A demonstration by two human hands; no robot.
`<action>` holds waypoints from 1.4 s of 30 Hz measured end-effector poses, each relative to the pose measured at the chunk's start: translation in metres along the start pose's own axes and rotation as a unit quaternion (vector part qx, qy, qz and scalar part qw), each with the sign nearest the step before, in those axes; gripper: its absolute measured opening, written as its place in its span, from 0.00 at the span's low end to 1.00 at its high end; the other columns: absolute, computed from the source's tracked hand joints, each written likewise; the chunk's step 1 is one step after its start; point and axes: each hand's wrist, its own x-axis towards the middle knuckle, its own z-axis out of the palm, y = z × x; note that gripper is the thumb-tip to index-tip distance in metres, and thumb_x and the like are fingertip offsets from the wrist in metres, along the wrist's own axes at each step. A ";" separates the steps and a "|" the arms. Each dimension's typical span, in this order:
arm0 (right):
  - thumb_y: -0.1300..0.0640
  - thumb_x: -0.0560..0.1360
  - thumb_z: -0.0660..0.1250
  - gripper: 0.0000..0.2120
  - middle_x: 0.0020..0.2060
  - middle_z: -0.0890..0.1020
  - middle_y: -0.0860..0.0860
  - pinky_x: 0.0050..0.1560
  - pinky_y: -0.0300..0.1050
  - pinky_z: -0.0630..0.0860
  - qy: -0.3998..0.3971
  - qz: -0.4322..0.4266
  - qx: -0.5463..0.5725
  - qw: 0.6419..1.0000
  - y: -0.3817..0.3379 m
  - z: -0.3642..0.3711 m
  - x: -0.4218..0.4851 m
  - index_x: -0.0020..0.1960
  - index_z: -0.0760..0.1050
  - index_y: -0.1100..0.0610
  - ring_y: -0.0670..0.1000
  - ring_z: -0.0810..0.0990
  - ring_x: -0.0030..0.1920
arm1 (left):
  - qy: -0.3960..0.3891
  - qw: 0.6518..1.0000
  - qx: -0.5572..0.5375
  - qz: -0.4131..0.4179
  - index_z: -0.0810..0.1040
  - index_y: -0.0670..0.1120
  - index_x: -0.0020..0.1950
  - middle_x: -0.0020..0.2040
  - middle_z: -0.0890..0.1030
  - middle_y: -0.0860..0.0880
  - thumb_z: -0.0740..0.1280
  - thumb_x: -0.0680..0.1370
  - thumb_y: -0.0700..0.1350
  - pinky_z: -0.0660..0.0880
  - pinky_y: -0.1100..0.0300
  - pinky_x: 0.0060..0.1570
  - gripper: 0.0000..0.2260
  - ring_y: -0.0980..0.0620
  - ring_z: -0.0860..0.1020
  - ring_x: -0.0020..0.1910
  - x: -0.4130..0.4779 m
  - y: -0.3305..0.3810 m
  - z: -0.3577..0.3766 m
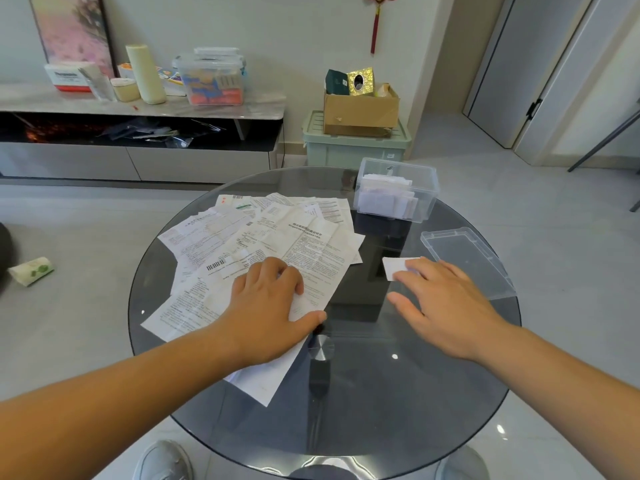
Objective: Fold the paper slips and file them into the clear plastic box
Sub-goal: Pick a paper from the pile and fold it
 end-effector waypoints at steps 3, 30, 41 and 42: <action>0.34 0.77 0.42 0.33 0.62 0.74 0.47 0.69 0.48 0.62 0.038 0.004 0.038 0.999 -0.004 -0.004 0.005 0.65 0.76 0.51 0.51 0.71 0.65 | 0.032 0.998 -0.047 -0.030 0.67 0.58 0.57 0.61 0.66 0.57 0.64 0.75 0.67 0.66 0.52 0.67 0.18 0.54 0.66 0.60 0.006 -0.008 -0.019; 0.37 0.78 0.56 0.19 0.54 0.79 0.37 0.64 0.45 0.69 0.014 -0.116 0.210 0.971 -0.097 -0.017 0.035 0.57 0.79 0.46 0.42 0.71 0.58 | 0.000 0.899 -0.357 -0.254 0.75 0.44 0.47 0.42 0.86 0.49 0.70 0.79 0.48 0.77 0.61 0.33 0.09 0.54 0.82 0.35 0.005 -0.055 -0.061; 0.30 0.73 0.62 0.31 0.64 0.73 0.38 0.66 0.39 0.68 -0.028 -0.145 0.200 0.969 -0.100 -0.017 0.004 0.69 0.70 0.46 0.41 0.68 0.65 | -0.079 0.713 -0.639 -0.278 0.61 0.55 0.77 0.57 0.83 0.43 0.67 0.75 0.25 0.84 0.48 0.43 0.39 0.41 0.86 0.47 -0.024 0.001 -0.054; 0.30 0.72 0.62 0.31 0.64 0.73 0.38 0.65 0.39 0.69 -0.028 -0.139 0.198 0.970 -0.097 -0.016 0.003 0.69 0.71 0.46 0.40 0.69 0.64 | -0.092 0.703 -0.647 -0.280 0.64 0.50 0.75 0.56 0.84 0.42 0.67 0.75 0.25 0.84 0.49 0.43 0.33 0.41 0.86 0.47 -0.027 0.004 -0.054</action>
